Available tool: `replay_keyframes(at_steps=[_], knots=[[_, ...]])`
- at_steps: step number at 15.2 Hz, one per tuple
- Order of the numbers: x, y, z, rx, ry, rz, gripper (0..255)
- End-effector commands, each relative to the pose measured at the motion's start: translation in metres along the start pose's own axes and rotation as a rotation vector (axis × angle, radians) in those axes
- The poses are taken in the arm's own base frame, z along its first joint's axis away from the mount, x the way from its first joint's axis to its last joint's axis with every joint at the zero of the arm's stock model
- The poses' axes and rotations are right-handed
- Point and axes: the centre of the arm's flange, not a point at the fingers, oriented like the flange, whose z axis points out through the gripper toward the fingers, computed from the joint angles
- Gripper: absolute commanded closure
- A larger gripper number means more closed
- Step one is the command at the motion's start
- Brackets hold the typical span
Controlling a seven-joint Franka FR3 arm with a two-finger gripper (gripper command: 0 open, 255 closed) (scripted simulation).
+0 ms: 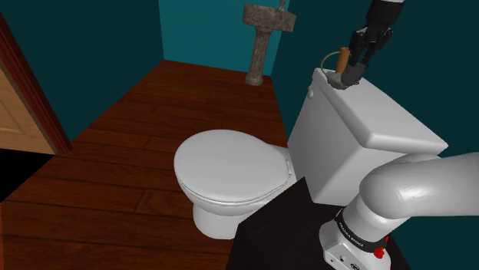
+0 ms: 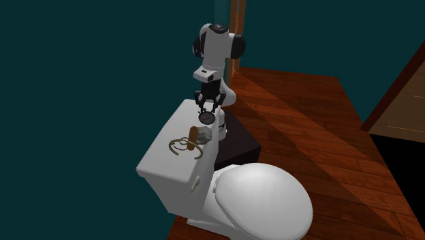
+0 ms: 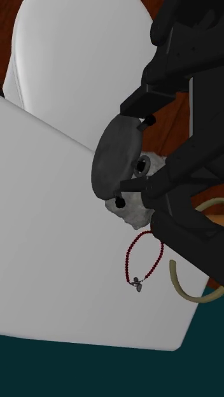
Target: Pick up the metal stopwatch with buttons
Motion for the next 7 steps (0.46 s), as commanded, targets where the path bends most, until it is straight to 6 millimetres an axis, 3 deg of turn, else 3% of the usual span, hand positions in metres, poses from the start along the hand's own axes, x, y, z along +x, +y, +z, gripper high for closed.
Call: replay_keyframes(at_steps=[1, 5, 7], knots=[[0.001, 0.000, -0.011, 0.000, 0.000, 0.000, 255], [0.002, 0.003, -0.032, 0.000, 0.000, 0.000, 255], [0.002, 0.003, -0.032, 0.000, 0.000, 0.000, 255]])
